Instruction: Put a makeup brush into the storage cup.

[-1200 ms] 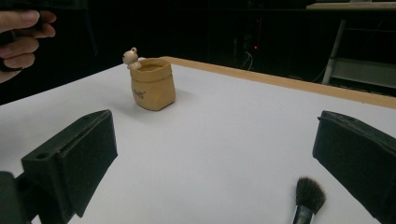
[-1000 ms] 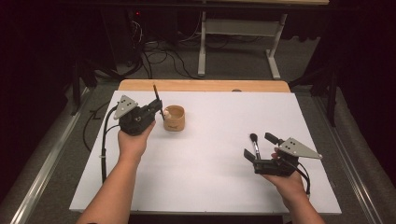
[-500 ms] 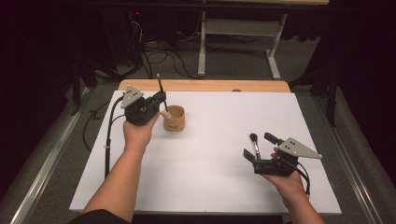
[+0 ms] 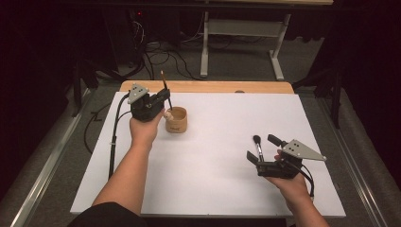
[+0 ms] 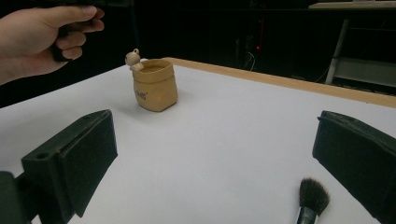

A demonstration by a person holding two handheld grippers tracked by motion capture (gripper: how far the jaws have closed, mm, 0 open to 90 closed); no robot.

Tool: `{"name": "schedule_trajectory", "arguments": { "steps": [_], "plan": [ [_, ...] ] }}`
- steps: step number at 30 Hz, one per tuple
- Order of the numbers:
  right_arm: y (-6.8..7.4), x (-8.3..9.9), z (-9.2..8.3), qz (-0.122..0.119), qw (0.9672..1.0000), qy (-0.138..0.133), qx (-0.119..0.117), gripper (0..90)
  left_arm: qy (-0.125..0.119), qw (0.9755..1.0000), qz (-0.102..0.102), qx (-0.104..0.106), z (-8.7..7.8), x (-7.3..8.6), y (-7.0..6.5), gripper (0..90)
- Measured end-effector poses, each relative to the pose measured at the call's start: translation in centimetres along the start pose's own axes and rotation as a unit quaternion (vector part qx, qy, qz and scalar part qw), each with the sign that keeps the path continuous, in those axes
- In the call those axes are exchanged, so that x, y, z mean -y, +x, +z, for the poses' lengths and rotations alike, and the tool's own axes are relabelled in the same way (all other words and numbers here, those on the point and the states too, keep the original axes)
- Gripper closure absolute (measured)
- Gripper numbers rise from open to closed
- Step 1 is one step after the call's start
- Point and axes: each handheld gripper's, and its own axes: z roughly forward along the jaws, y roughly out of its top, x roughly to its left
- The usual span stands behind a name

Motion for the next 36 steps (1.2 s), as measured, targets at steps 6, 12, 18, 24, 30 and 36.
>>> {"name": "schedule_trajectory", "arguments": {
  "steps": [6, 12, 18, 24, 30, 36],
  "plan": [
    [0.0, 0.1, 0.1, 0.000, 1.0000, 0.003, 0.002, 1.3, 0.002, 1.0000, 0.003, -0.002, 0.6, 0.0, 0.0, 83.5],
    [0.0, 0.1, 0.1, 0.000, 1.0000, 0.002, 0.000, 1.5, 0.016, 0.9999, -0.006, 0.000, 0.9, 0.2, 0.3, 83.5],
    [0.0, 0.1, 0.1, 0.003, 1.0000, 0.005, -0.004, 1.6, 0.025, 0.9996, -0.010, -0.006, 1.4, 0.6, 0.7, 83.6],
    [0.0, 0.1, 0.1, 0.004, 1.0000, 0.004, -0.002, 1.6, 0.037, 0.9993, -0.009, -0.006, 1.8, 1.1, 0.6, 83.5],
    [0.0, 0.1, 0.0, 0.003, 1.0000, 0.003, -0.004, 1.6, 0.037, 0.9993, -0.005, -0.007, 1.9, 1.2, 0.4, 83.6],
    [0.0, 0.1, 0.0, 0.002, 1.0000, 0.001, -0.002, 1.5, 0.041, 0.9991, -0.006, -0.013, 1.9, 1.7, 0.6, 83.5]
  ]
}}
